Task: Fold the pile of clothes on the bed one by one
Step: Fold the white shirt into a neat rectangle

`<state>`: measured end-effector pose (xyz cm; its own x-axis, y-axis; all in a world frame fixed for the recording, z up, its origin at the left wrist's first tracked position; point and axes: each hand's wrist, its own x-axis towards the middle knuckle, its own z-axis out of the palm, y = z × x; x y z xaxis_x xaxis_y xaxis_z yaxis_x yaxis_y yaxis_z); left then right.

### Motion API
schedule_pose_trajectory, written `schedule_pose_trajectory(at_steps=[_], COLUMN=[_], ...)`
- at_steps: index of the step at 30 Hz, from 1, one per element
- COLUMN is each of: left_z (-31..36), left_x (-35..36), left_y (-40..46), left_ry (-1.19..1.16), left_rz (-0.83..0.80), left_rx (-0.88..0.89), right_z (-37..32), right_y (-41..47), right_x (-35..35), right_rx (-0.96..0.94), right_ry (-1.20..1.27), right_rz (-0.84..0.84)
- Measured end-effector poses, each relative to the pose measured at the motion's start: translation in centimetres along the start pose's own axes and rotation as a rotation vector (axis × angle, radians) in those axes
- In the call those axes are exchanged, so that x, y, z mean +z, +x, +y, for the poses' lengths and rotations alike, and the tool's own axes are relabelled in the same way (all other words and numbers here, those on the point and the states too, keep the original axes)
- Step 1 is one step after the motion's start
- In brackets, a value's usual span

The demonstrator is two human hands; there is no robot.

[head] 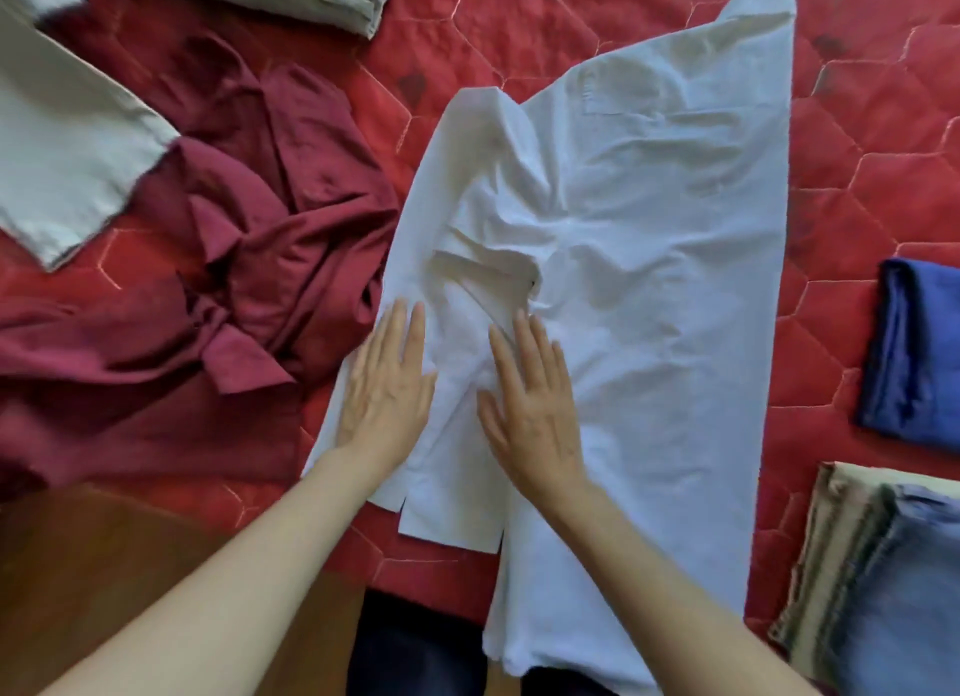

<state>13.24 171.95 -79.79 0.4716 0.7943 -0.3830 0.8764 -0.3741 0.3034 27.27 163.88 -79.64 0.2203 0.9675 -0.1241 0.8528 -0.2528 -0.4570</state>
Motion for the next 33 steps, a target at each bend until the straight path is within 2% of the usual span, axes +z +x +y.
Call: schedule_pose_trajectory(at_steps=[3,7,12,15,18,21,23,25,26,28,30,33], left_z=[-1.4,-2.6,-4.1,-4.5,-3.9,-2.4,-1.8,-1.8,-2.0,-2.6,-2.4,-0.9], left_x=[0.3,-0.2,-0.4,-1.0,-2.2,-3.7,-4.6,-5.1,-4.9,-3.7,-2.1,0.0], left_y=[-3.5,-5.4,-5.1,-4.9,-5.1,-5.9,-6.1,-6.3,-6.3,-6.4,-6.9,-7.3], left_ry=[-0.039,-0.139,-0.359,-0.506,-0.716,-1.012,-1.168,-1.319,-1.304,-1.005,-0.690,-0.467], left_rz=[0.072,0.121,0.052,0.044,0.016,-0.078,-0.120,-0.124,-0.095,-0.073,-0.209,-0.310], left_rx=[-0.039,-0.403,-0.626,-0.650,-0.562,-0.443,-0.423,-0.474,-0.504,-0.543,-0.521,-0.453], right_z=[-3.0,-4.7,-5.4,-6.0,-7.8,-9.5,-9.6,-9.5,-9.3,-8.6,-7.4,-5.4], right_y=[-4.2,-6.3,-6.2,-5.9,-5.7,-5.0,-4.6,-4.2,-4.2,-4.2,-4.2,-4.3], right_x=[2.4,4.2,5.0,5.2,5.1,4.3,3.1,1.2,0.2,-1.4,-2.6,-4.1], right_rx=[0.009,0.035,0.051,-0.034,-0.077,-0.057,0.012,0.145,0.245,0.473,0.672,0.833], right_ry=[-0.019,-0.058,-0.147,-0.221,-0.165,-0.035,0.072,0.217,0.300,0.442,0.530,0.616], right_rz=[-0.139,-0.268,-0.300,-0.296,-0.203,0.076,0.233,0.271,0.267,0.282,0.368,0.475])
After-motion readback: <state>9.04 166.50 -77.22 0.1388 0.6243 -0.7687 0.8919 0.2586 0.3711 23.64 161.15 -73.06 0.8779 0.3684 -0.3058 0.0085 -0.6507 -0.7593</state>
